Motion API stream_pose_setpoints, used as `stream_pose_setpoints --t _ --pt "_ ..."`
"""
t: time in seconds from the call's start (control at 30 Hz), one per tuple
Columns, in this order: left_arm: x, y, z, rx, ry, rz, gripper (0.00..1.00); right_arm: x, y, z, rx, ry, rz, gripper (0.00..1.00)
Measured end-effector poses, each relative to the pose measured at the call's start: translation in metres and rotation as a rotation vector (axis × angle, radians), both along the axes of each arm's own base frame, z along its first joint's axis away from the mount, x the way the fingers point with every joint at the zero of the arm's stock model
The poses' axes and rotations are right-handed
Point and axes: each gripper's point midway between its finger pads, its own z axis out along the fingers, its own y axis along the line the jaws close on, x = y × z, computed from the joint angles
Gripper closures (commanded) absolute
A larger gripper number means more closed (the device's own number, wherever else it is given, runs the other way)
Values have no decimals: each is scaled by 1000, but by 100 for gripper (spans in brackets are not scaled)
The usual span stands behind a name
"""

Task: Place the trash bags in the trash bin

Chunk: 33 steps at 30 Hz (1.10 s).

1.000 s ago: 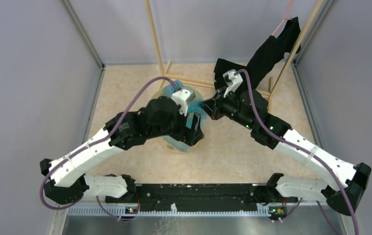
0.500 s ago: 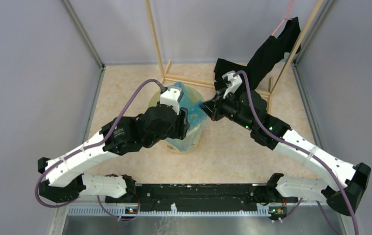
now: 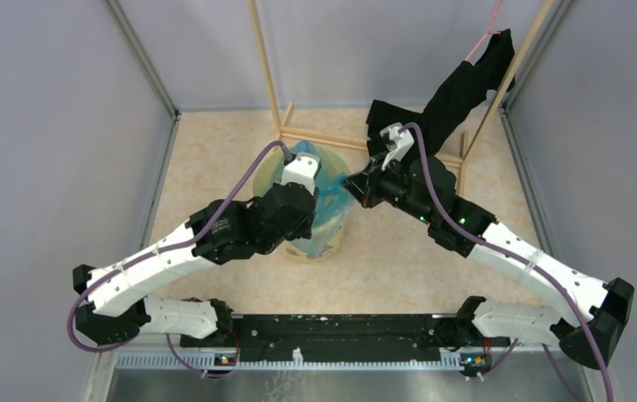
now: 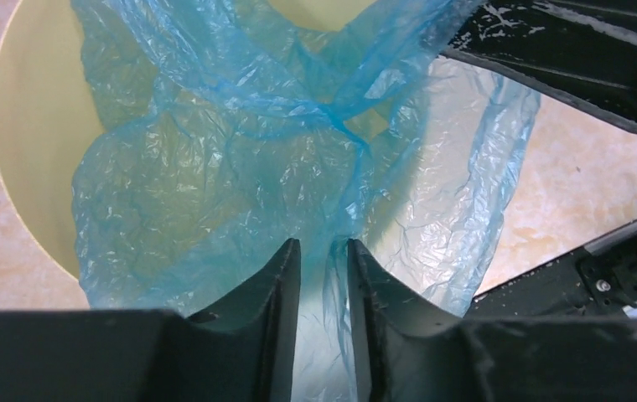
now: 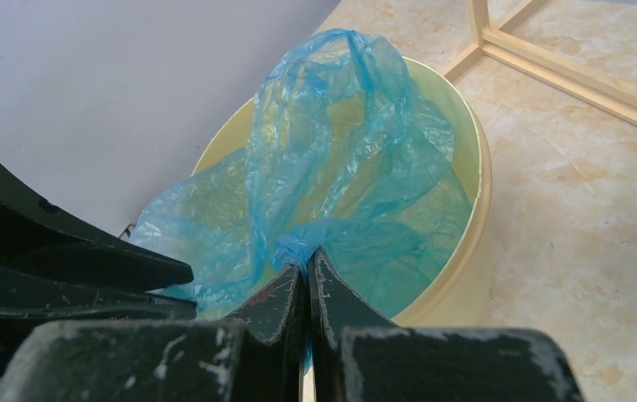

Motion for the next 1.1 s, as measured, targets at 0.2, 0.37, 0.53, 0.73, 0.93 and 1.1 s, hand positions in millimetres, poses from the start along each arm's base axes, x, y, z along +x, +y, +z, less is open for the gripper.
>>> stream_pose_setpoints --t 0.2,0.37,0.53,0.73,0.93,1.1 --pt "15 10 -3 25 -8 30 89 2 -2 -3 -10 4 -17 100" --pt "56 30 -12 -9 18 97 92 5 -4 -6 -30 3 -34 100" --pt "99 45 -2 -110 -24 161 100 25 4 -12 -97 -4 -69 100" --pt "136 48 -29 -241 -40 185 100 41 13 -26 -174 -4 -80 100" --pt "114 64 -36 -284 -78 188 100 42 5 -36 -233 0 -101 100" --pt "77 99 26 -469 -295 234 100 35 -9 -26 -217 3 -132 100"
